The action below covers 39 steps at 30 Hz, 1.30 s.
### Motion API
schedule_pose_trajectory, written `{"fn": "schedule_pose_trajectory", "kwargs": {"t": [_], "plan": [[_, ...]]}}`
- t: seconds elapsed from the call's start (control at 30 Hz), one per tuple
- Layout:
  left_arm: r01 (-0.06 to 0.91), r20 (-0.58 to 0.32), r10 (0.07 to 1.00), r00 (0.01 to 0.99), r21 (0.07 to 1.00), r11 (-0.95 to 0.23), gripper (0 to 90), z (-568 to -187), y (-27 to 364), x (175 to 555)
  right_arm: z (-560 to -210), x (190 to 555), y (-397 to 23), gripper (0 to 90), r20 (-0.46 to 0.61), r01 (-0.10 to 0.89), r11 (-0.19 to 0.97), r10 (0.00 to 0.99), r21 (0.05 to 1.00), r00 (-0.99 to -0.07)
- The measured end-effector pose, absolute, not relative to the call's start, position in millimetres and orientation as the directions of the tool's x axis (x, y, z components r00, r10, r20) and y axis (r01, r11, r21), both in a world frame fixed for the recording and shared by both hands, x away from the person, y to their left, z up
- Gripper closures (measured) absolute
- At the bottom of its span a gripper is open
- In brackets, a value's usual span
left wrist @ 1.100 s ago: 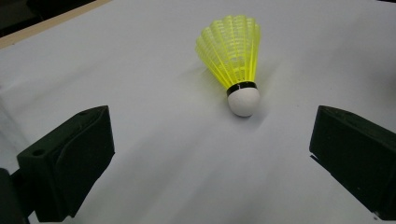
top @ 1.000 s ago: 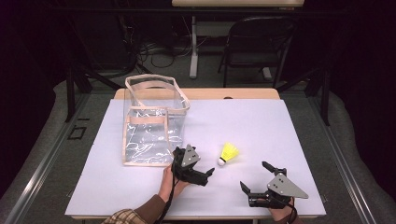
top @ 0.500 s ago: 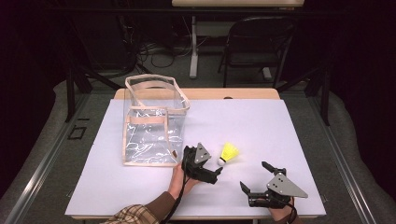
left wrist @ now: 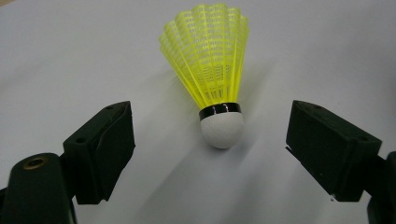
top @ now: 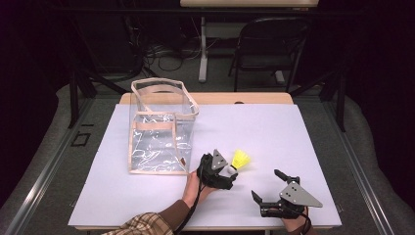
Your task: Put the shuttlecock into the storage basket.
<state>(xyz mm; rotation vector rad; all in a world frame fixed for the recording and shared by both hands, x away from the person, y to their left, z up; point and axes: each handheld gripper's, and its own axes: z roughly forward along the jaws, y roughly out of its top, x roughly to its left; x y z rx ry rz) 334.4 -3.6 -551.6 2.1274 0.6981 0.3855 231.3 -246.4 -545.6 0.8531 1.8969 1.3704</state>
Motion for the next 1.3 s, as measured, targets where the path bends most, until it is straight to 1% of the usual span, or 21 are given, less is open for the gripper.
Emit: {"fn": "schedule_pose_trajectory", "kwargs": {"t": [0.53, 0.93, 1.1, 1.17, 1.3], "plan": [[0.387, -0.001, 0.607, 0.795, 0.770, -0.507, 44.2, -557.9, -18.2, 339.4, -545.7, 230.8, -246.3, 0.0, -0.117, 0.139, 0.242, 0.801, 0.960, -0.587], [0.407, 0.005, 0.625, 0.781, 0.755, -0.514, 53.2, -562.1, -22.2, 339.5, -545.7, 230.8, -246.3, 0.0, -0.116, 0.139, 0.242, 0.800, 0.960, -0.589], [0.419, 0.002, 0.637, 0.771, 0.752, -0.509, 59.2, -563.2, -23.8, 338.0, -545.7, 230.8, -246.4, 0.0, -0.115, 0.140, 0.241, 0.800, 0.960, -0.589], [0.417, 0.007, 0.645, 0.764, 0.757, -0.503, 63.0, -564.0, -24.9, 337.0, -545.7, 230.8, -246.4, 0.0, -0.116, 0.140, 0.242, 0.800, 0.960, -0.589], [0.419, 0.008, 0.647, 0.762, 0.757, -0.502, 64.0, -564.1, -25.3, 336.3, -545.6, 230.9, -246.7, 0.0, -0.121, 0.136, 0.245, 0.799, 0.960, -0.588]]}}
